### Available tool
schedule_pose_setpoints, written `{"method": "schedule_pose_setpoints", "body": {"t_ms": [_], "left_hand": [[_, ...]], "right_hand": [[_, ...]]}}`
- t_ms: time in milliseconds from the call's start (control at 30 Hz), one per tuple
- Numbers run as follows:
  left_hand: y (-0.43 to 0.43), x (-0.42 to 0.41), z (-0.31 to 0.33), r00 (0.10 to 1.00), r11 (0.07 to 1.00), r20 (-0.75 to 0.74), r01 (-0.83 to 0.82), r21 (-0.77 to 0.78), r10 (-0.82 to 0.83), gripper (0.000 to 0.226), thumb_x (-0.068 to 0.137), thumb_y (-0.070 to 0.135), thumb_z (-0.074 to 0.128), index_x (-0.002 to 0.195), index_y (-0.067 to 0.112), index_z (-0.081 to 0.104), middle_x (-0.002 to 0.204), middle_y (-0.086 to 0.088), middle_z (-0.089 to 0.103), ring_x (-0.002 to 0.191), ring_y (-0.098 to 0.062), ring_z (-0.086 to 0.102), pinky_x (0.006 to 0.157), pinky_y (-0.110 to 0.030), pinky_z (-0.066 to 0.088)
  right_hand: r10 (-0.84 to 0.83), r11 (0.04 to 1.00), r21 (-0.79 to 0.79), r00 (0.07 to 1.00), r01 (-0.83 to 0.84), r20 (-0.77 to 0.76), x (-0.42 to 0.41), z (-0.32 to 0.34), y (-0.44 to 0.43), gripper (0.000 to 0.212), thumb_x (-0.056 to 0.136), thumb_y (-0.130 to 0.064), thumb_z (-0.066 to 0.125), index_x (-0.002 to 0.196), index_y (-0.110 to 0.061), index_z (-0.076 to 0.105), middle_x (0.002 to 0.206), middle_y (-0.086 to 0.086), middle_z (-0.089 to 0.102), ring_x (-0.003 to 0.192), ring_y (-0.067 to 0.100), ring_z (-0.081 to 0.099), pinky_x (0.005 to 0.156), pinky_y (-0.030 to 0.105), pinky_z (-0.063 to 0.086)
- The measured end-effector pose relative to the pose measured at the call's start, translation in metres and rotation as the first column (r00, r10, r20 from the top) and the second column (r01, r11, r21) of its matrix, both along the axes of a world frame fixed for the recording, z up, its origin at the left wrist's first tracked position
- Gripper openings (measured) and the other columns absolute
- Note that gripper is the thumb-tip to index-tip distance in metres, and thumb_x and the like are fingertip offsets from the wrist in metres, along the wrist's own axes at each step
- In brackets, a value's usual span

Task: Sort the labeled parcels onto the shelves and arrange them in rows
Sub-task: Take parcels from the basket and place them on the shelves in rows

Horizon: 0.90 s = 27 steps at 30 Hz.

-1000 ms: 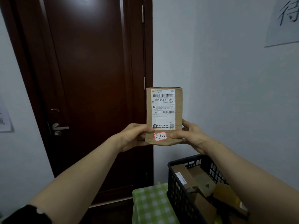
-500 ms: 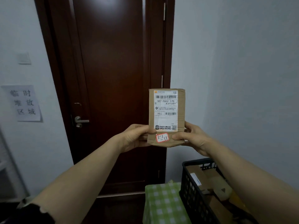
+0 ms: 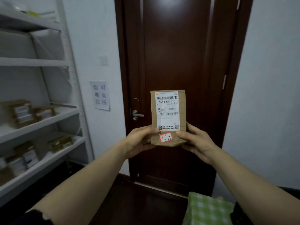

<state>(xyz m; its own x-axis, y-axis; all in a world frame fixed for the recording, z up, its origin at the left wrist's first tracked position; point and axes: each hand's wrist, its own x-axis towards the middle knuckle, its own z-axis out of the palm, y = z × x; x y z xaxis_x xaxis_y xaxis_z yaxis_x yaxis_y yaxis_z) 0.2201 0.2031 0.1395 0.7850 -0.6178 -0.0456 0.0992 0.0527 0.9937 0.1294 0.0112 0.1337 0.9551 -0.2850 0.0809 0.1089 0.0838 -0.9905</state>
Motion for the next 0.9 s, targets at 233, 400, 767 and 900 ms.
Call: {"method": "schedule_pose_setpoints", "body": {"t_ms": [233,400,767,900], "left_hand": [[0.089,0.034,0.006,0.971,0.971,0.027,-0.239,-0.001,0.239,0.023,0.082,0.023,0.068,0.104,0.021,0.072,0.095,0.000,0.073,0.088,-0.011,0.066,0.084,-0.028,0.051],[0.147,0.077,0.013,0.913,0.917,0.090,-0.394,-0.054,0.398,0.032,0.082,0.029,0.072,0.114,0.025,0.070,0.105,0.005,0.073,0.101,-0.010,0.064,0.084,-0.029,0.051],[0.293,0.213,0.044,0.730,0.770,0.272,-0.634,-0.075,0.627,0.020,0.087,0.015,0.066,0.106,0.010,0.071,0.090,0.001,0.075,0.082,-0.013,0.071,0.073,-0.022,0.057],[0.323,0.265,0.051,0.690,0.721,0.242,-0.691,-0.060,0.682,0.029,0.086,0.020,0.068,0.113,0.008,0.068,0.104,-0.008,0.072,0.099,-0.023,0.068,0.091,-0.035,0.054]], "right_hand": [[0.190,0.977,0.095,0.982,-0.191,0.021,0.080,-0.004,0.082,0.045,0.084,-0.011,0.067,0.124,-0.030,0.061,0.106,-0.005,0.072,0.109,0.016,0.059,0.097,0.050,0.044],[0.273,0.948,0.140,0.956,-0.286,0.104,0.149,0.002,0.146,0.029,0.092,-0.009,0.056,0.115,-0.025,0.064,0.115,0.003,0.068,0.113,0.024,0.060,0.098,0.052,0.045],[0.372,0.921,0.057,0.914,-0.385,0.164,0.313,0.024,0.311,0.027,0.098,-0.012,0.049,0.120,-0.022,0.060,0.105,-0.003,0.067,0.090,0.011,0.062,0.091,0.039,0.049],[0.405,0.908,0.045,0.900,-0.417,0.159,0.365,0.038,0.342,0.027,0.099,-0.013,0.046,0.122,-0.022,0.058,0.102,-0.005,0.067,0.084,0.005,0.063,0.070,0.024,0.050]]}}
